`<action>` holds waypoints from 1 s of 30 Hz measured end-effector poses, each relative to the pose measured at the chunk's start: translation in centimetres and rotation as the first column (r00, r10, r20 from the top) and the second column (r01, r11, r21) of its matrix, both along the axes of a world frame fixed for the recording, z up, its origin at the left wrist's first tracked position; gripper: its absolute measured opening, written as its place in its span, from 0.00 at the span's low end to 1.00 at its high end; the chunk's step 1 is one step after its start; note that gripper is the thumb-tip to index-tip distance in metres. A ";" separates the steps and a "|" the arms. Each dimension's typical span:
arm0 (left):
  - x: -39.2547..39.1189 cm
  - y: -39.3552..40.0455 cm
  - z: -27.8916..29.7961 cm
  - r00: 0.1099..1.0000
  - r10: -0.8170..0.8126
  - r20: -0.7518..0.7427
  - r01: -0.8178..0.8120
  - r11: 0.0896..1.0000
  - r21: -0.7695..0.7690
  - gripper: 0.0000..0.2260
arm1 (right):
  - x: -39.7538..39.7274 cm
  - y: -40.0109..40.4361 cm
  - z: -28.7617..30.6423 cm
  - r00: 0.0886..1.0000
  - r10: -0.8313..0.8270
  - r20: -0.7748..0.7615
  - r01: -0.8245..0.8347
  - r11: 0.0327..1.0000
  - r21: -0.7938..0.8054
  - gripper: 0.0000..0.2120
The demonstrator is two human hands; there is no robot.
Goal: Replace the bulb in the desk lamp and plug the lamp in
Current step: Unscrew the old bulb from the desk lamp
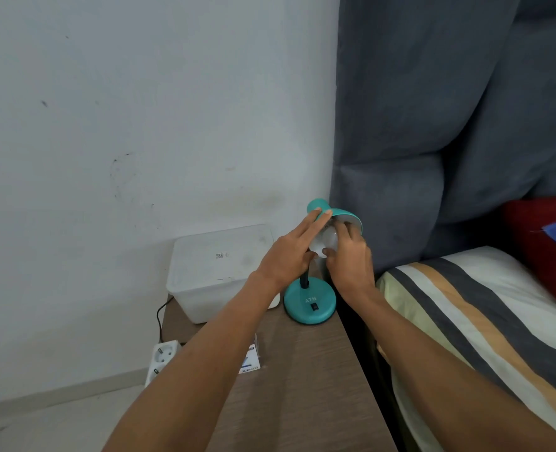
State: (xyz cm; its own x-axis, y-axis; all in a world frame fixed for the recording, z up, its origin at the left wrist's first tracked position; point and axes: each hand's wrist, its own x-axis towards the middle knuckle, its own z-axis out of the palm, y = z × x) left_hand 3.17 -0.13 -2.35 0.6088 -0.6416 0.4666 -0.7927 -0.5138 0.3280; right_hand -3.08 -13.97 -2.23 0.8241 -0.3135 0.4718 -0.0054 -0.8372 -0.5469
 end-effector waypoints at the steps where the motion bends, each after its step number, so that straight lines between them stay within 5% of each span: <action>1: 0.0 0.0 -0.1 1.000 0.001 0.000 -0.001 1.000 0.000 0.46 | -0.1 -0.1 0.0 1.000 0.000 -0.002 0.000 0.999 -0.041 0.30; 15: 0.0 -0.1 0.0 1.000 0.001 0.009 -0.001 1.000 -0.004 0.43 | -0.1 -0.1 0.9 0.997 0.041 0.058 -0.051 0.980 0.191 0.26; 20: 0.0 0.0 0.0 1.000 0.013 -0.012 -0.013 1.000 -0.009 0.45 | -0.2 -0.2 0.5 0.998 0.048 0.041 -0.046 0.998 -0.047 0.30; 30: -0.8 -0.1 0.8 0.999 0.035 -0.018 -0.034 0.999 0.020 0.41 | -1.6 -0.6 0.2 0.999 0.017 0.040 -0.020 0.998 0.063 0.30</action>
